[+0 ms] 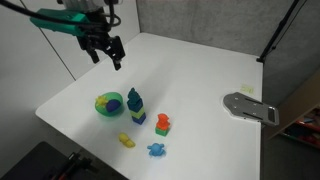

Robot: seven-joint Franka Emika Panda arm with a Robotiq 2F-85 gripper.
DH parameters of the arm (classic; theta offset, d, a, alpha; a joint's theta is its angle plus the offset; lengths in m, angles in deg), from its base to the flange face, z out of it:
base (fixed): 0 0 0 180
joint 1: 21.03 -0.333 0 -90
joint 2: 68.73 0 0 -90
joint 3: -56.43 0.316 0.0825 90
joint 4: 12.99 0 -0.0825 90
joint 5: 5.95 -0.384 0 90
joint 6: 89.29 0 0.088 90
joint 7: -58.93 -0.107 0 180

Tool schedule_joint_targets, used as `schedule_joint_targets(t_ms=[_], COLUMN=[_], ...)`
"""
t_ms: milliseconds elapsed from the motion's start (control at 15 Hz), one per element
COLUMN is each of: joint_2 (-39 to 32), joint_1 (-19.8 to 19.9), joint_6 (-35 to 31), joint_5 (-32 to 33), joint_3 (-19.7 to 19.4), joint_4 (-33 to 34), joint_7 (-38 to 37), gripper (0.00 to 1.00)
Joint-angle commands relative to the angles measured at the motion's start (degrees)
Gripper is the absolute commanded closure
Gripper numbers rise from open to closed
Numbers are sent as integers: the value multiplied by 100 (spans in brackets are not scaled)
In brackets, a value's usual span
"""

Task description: Remove the toy from on top of the blue block and put it on the table

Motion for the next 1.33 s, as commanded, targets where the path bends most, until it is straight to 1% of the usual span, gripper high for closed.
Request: schedule_joint_targets(t_ms=[0,67,333,400,733,1000,1267], joint_2=[-387,-210,-294,-376,-797,-1192,-1646], joint_1=[36,-28,-39,-37,-54,-27,-21], joint_6=[-326,-264,-294,-608,-1415,-2106,-2676], joint_5=[245,73,90,136,-36,102,213], joint_3=[-27,-65,-64,-59,-92,-101,-137], joint_4=[156,10,10,-61,-267,-426,-414], joint_7=[-345,-68,-93,-98,90,112,88], gripper=[0,0,0,0,0,0,0])
